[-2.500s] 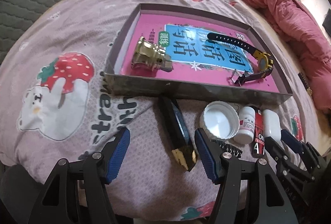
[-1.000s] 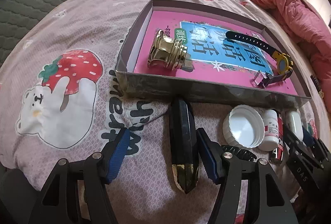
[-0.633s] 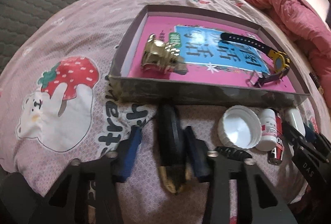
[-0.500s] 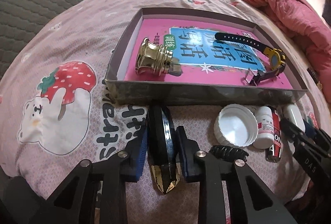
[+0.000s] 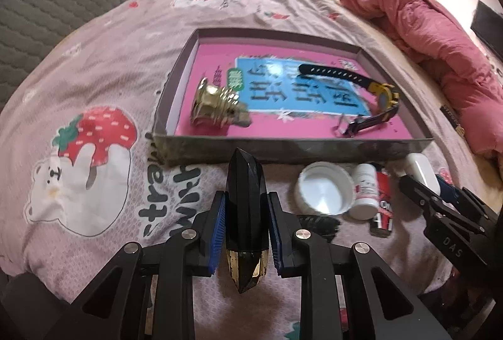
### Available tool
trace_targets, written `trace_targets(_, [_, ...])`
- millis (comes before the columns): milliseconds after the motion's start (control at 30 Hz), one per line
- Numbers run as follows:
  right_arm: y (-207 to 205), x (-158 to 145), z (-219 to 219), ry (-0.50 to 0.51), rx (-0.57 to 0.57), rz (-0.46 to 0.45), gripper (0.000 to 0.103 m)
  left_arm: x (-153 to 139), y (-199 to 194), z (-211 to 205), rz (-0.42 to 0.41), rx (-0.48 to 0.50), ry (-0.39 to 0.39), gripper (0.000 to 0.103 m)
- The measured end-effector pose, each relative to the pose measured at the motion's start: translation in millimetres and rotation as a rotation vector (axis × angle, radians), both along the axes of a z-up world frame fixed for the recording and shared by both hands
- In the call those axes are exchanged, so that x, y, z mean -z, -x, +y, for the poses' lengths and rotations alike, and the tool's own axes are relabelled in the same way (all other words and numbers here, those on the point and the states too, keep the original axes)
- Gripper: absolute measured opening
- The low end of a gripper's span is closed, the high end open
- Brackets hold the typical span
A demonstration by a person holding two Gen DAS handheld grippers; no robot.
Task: Organize rigid objects
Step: 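Close the left tool on the black pen while the right tool grasps the white earbud case, then lift the pen with the left tool while the right tool carries the earbud case over the tray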
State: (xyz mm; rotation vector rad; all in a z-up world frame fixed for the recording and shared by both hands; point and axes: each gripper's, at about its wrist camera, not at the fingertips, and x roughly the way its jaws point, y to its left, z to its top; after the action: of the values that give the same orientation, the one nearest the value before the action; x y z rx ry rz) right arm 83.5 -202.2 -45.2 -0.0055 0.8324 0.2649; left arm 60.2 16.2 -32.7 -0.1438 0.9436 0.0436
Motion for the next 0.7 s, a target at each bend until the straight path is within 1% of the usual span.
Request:
trace_targets(200, [2.0, -10.3, -2.1, -0.027, 0.000, -0.030, 0.046, -9.8, 2.2, -2.6, -0.017, 0.002, -0.001, 0.025])
trace_targets(433, [3.5, -24.5, -5.5, -0.068, -0.005, -0.072, 0.046, -28.0, 1.0, -4.1, -0.064, 0.000, -0.005, 0.025])
trace_targets(700, [3.3, -40.4, -9.1, -0.089, -0.007, -0.125, 0.046, -38.2, -13.8, -11.0, -0.091, 0.009, -0.001, 0.025])
